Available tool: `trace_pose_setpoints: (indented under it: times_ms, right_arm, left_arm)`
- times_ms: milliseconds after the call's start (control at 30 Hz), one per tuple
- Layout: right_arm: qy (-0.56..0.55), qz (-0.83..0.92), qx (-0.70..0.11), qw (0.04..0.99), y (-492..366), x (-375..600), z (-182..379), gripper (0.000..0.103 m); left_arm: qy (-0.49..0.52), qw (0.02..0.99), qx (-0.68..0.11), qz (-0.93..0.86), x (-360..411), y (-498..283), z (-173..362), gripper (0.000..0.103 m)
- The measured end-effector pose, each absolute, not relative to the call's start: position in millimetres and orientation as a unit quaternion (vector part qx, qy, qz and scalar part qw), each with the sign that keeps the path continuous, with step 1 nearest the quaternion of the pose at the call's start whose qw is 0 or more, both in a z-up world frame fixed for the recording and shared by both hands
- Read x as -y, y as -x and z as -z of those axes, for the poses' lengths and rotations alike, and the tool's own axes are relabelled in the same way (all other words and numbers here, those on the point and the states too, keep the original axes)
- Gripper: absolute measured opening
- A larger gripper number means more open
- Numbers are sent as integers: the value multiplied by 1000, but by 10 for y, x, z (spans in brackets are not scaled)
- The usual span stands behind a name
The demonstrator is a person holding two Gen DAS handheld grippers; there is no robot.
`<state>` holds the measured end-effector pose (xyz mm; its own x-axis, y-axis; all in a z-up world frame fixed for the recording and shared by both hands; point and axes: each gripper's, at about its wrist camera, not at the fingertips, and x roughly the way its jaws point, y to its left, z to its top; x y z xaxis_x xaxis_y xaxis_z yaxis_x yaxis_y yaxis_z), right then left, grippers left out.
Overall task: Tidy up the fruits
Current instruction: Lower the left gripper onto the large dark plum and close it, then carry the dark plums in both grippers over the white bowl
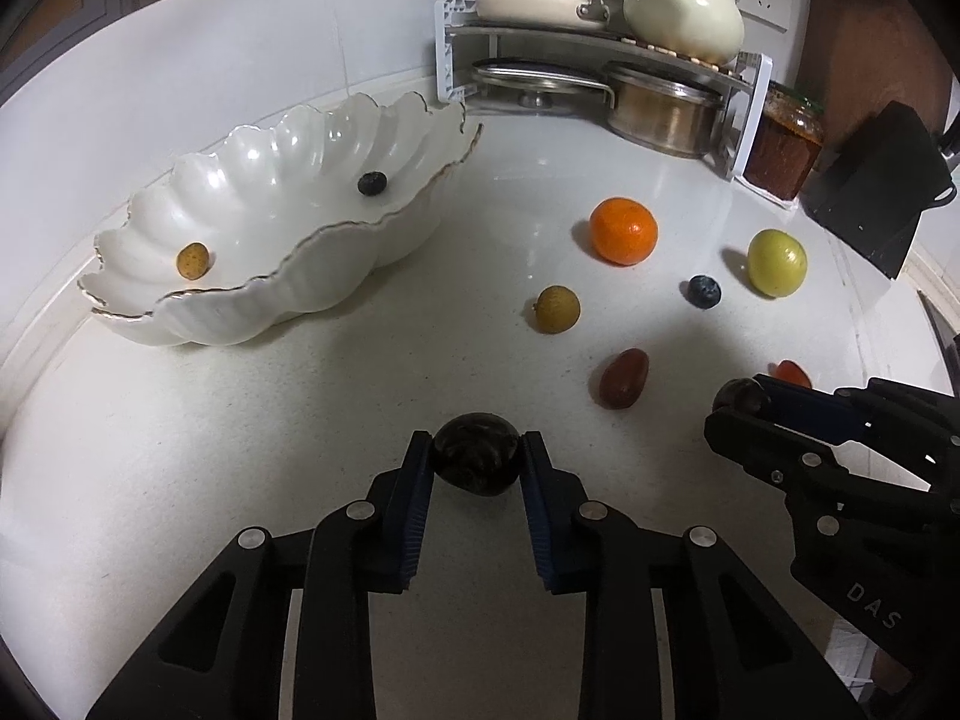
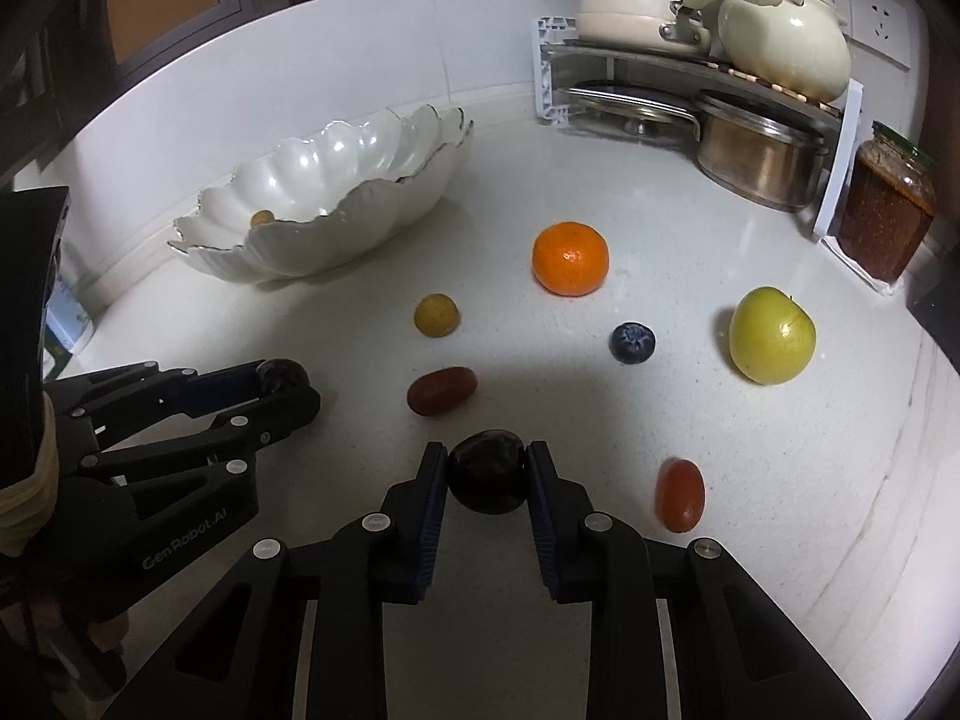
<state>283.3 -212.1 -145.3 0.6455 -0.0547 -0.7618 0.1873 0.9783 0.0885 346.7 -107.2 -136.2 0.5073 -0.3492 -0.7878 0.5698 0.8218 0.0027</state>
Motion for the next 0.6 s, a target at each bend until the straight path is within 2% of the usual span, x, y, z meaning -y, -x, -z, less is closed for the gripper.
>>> trace_pose_setpoints:
  times_ms: [600]
  right_arm:
    - [-66, 36, -368, 927, -2688, 2023, 948, 28]
  left_arm:
    - [-98, 887, -383, 240, 832, -3190, 795, 29]
